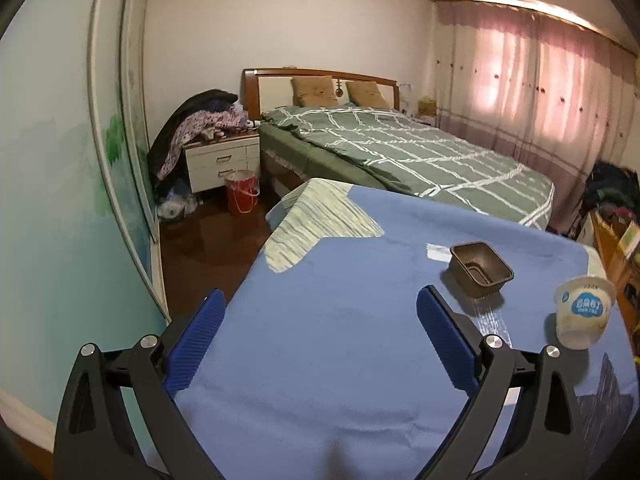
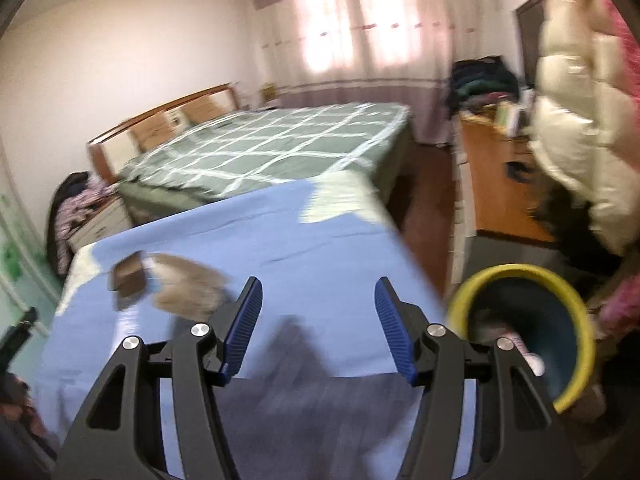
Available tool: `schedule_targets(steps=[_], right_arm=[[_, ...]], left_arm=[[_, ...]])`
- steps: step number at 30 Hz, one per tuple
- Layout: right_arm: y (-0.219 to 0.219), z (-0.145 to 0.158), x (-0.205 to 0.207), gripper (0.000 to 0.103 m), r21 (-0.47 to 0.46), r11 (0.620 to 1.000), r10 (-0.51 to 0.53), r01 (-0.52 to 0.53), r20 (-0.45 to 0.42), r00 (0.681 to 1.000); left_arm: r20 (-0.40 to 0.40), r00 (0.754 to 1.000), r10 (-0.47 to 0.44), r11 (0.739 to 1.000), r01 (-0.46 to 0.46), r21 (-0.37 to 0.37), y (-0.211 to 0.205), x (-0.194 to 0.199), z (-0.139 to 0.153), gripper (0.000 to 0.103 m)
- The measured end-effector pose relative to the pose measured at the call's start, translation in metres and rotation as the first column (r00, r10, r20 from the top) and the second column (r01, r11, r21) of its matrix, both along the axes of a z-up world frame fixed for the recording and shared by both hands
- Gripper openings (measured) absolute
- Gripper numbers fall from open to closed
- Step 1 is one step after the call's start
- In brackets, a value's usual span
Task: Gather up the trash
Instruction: 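Move the right gripper to the white yogurt cup and grasp it, then carry the yogurt cup over the bin and open the right gripper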
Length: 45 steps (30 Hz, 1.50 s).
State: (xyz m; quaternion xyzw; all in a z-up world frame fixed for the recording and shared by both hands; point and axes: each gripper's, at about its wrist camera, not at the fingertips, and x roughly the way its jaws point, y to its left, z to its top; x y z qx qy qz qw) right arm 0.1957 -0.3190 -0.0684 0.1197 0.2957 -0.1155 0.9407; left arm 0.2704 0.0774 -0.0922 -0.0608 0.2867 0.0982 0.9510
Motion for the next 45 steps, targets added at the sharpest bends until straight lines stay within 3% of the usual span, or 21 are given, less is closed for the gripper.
schedule_targets(steps=[3, 5, 9, 24, 30, 37, 45], right_arm=[[0.036, -0.006, 0.025, 0.056, 0.044, 0.996, 0.079, -0.078, -0.021, 0.997], [0.057, -0.01, 0.04, 0.062, 0.07, 0.991, 0.118, -0.115, -0.033, 0.993], [0.077, -0.019, 0.065, 0.068, 0.091, 0.99, 0.114, -0.109, -0.057, 0.992], [0.069, -0.05, 0.119, 0.082, 0.221, 0.974, 0.083, -0.048, -0.153, 0.985], [0.066, -0.055, 0.121, 0.077, 0.245, 0.967, 0.106, -0.067, -0.153, 0.982], [0.064, -0.035, 0.102, 0.077, 0.218, 0.971, 0.119, -0.096, -0.093, 0.988], [0.026, -0.013, 0.048, 0.077, 0.086, 0.996, 0.039, -0.037, -0.023, 0.999]], left_arm=[[0.009, 0.999, 0.032, 0.999, -0.032, 0.009, 0.005, 0.0, -0.003, 0.097], [0.015, 0.999, 0.035, 0.999, -0.035, 0.0, 0.004, -0.003, -0.002, 0.098], [0.015, 0.999, 0.03, 0.999, -0.03, 0.014, 0.0, -0.008, -0.003, 0.098], [0.0, 1.0, 0.001, 1.0, -0.001, 0.022, -0.015, -0.01, 0.001, 0.098], [-0.006, 1.0, -0.004, 1.0, 0.004, 0.025, -0.017, -0.009, 0.0, 0.098], [-0.014, 1.0, -0.003, 1.0, 0.004, 0.031, -0.02, -0.007, -0.002, 0.098], [-0.021, 1.0, -0.01, 0.999, 0.011, 0.041, -0.024, -0.005, -0.004, 0.098]])
